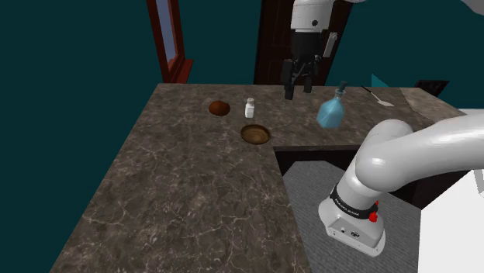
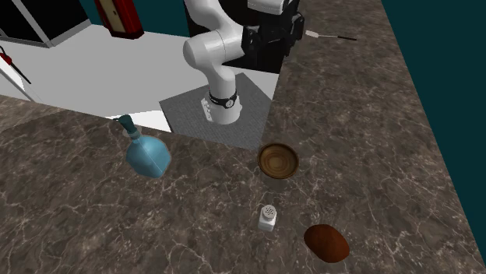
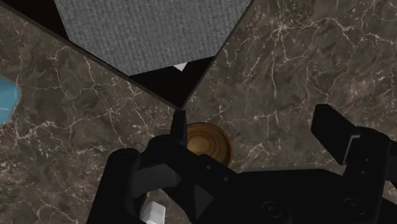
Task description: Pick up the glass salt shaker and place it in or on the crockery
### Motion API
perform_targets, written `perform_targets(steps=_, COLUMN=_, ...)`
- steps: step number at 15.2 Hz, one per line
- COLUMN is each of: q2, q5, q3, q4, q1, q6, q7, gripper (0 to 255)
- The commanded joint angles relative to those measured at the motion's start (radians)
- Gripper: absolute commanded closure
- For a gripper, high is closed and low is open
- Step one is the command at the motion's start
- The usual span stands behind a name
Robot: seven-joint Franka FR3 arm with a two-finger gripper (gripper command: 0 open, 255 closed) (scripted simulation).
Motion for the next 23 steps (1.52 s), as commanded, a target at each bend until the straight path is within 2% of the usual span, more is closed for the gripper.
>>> perform_targets(steps=1, q2=0.000, q5=0.000, q3=0.000, q4=0.000, q1=0.000, q6=0.000, q7=0.000, gripper=0)
perform_targets(steps=12, q2=0.318, q5=-0.078, q3=-0.066, q4=0.038, q1=-0.054, q6=0.324, q7=-0.079, gripper=0)
perform_targets(steps=23, q2=0.691, q5=-0.103, q3=-0.128, q4=0.228, q1=-0.095, q6=0.556, q7=-0.142, gripper=0)
